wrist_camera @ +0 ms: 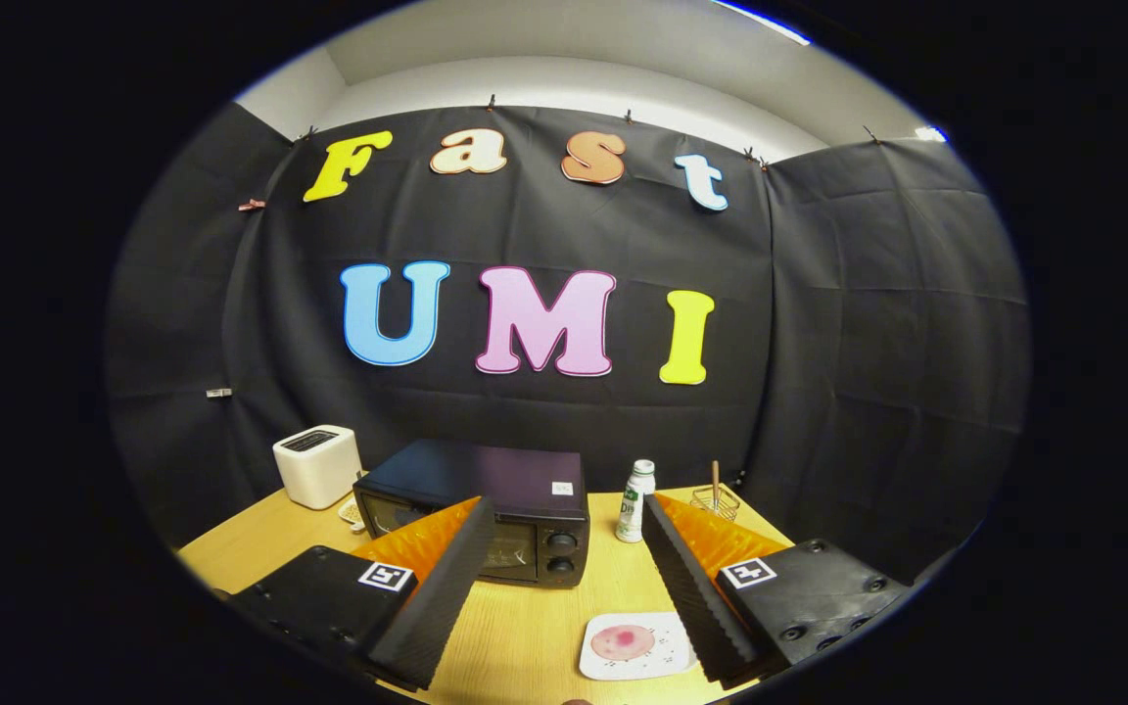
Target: Open the toaster oven, put the food inside, and close the toaster oven door.
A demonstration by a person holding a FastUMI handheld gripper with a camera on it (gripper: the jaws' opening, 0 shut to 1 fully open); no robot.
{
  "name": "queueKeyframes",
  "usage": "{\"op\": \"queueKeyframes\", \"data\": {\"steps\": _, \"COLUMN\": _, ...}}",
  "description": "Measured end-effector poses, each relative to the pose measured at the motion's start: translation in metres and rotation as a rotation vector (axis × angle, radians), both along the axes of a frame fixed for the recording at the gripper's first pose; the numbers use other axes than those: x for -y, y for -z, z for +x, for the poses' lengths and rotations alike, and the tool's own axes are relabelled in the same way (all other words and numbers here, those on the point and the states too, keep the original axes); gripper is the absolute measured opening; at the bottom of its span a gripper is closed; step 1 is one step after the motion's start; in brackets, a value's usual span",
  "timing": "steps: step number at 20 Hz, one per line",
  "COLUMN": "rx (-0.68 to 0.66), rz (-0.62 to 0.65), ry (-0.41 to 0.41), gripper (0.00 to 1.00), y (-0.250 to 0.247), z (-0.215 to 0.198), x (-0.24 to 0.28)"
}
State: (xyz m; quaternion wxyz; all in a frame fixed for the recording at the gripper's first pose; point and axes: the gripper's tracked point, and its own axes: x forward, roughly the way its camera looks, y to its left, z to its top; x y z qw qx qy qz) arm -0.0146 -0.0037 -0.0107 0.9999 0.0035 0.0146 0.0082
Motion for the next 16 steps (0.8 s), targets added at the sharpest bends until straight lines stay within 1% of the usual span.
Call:
{"op": "queueKeyframes", "data": {"steps": 9, "rx": -0.018, "rz": 0.011, "ry": -0.051, "gripper": 0.98, "y": 0.003, "z": 0.030, "x": -0.041}}
{"op": "queueKeyframes", "data": {"steps": 13, "rx": -0.054, "rz": 0.015, "ry": -0.061, "gripper": 0.98, "y": 0.014, "z": 0.053, "x": -0.068}}
{"op": "queueKeyframes", "data": {"steps": 16, "rx": -0.073, "rz": 0.034, "ry": -0.054, "gripper": 0.98, "y": 0.019, "z": 0.073, "x": -0.087}}
